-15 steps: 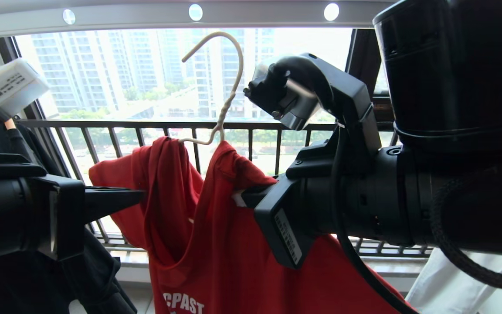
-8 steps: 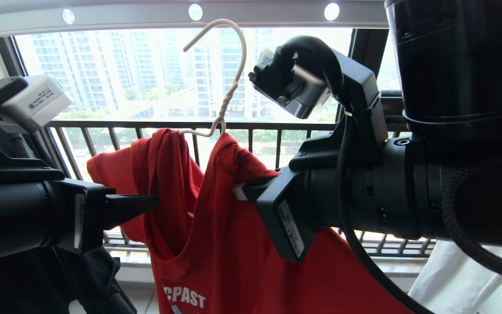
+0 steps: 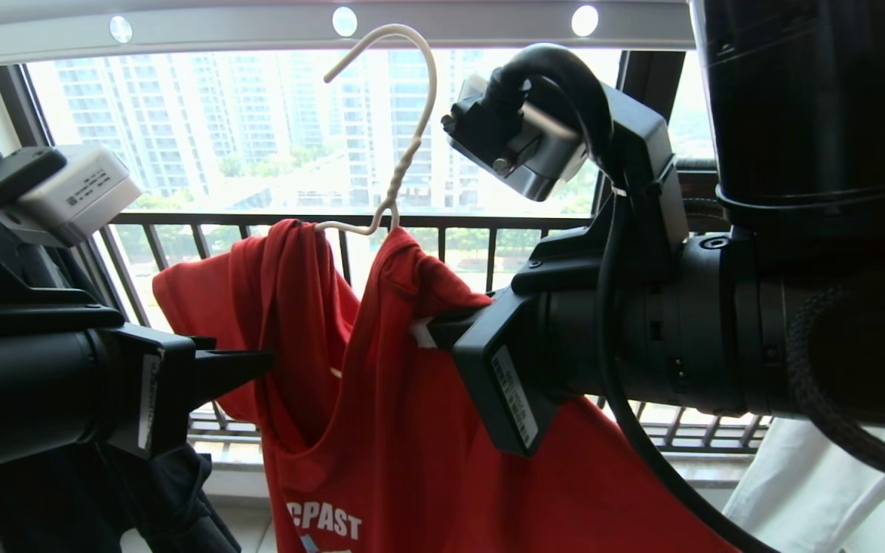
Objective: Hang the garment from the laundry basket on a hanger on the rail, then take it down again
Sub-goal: Hang the clothes on the clothes rack
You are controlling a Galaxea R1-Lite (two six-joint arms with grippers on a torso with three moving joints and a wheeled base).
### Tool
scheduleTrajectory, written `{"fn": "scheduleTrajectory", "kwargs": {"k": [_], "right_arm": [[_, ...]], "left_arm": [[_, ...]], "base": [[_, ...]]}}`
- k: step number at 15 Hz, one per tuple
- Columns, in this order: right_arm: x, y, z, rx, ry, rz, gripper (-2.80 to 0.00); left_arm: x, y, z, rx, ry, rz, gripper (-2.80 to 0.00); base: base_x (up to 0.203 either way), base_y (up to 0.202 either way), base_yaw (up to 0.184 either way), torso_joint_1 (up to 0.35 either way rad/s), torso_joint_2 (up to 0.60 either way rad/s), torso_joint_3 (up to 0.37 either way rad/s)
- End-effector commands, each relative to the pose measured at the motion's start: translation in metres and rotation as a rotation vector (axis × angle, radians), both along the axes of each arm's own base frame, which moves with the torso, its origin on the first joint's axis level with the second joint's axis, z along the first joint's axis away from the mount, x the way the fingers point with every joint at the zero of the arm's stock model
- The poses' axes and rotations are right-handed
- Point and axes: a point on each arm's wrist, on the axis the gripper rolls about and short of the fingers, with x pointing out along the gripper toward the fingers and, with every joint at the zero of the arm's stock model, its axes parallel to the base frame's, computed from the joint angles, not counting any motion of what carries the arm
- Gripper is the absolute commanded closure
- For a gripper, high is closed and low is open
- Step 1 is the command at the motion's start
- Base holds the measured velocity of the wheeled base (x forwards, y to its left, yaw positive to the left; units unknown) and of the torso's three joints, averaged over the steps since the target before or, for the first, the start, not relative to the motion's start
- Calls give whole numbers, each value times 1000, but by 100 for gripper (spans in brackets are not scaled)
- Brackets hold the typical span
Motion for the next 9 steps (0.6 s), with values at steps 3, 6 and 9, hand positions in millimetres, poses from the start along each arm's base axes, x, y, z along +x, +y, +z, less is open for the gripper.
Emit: {"fn": "scheduleTrajectory", "kwargs": {"k": [3, 6, 9], "right_arm": [[-1, -1, 2, 4, -3, 0, 0], [-2, -2, 4, 11, -7, 0, 0], [-1, -2, 4, 8, -6, -1, 0]], "left_arm": [[0, 0, -1, 2, 3, 4, 0], [-1, 1, 0, 0, 1, 4, 0], [-3, 3, 2, -8, -9, 3, 0]], "base": [[0, 0, 0, 0, 0, 0], [0, 0, 0, 0, 0, 0], [0, 0, 0, 0, 0, 0]]}}
